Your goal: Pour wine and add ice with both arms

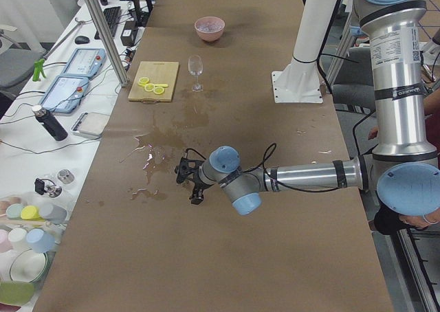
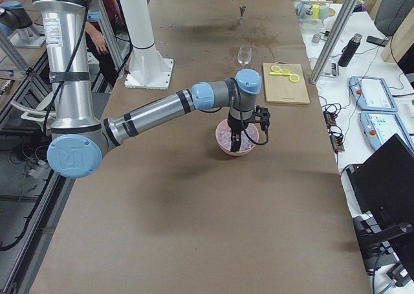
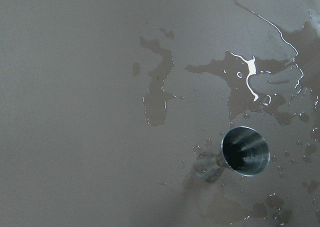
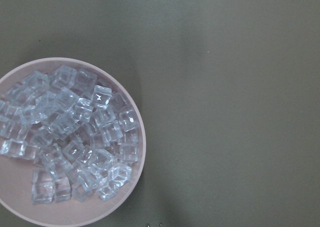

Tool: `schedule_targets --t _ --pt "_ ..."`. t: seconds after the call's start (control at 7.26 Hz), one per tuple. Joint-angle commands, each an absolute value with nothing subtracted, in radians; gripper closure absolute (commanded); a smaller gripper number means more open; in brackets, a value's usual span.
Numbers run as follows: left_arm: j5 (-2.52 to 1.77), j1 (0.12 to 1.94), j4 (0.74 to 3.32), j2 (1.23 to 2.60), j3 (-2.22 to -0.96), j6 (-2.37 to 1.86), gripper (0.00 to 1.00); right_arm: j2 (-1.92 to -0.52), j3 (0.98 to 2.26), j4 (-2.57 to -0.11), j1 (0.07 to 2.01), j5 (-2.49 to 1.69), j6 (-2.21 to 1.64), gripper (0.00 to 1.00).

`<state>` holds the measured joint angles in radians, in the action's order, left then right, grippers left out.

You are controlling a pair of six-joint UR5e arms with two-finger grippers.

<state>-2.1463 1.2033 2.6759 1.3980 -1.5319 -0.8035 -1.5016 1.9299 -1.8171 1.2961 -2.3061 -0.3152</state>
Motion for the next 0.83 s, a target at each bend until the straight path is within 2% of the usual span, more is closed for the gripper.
schedule_targets --t 0.0,0.28,0.55,0.69 --pt "-2.087 1.120 2.689 1.437 -1.519 -0.836 0.04 -1.467 1.922 -1.780 1.224 -2.304 -0.427 0.00" --pt "-2.066 1.091 2.692 1.474 -1.496 -0.836 0.04 -1.389 1.861 -1.778 1.166 -2.299 -0.477 0.00" --pt "-1.993 1.040 2.700 1.491 -1.493 -0.838 0.06 -1.254 1.725 -1.770 1.149 -2.280 -0.509 0.00" --pt "-1.965 1.019 2.701 1.506 -1.476 -0.850 0.05 -1.247 1.698 -1.732 1.131 -2.279 -0.535 0.00"
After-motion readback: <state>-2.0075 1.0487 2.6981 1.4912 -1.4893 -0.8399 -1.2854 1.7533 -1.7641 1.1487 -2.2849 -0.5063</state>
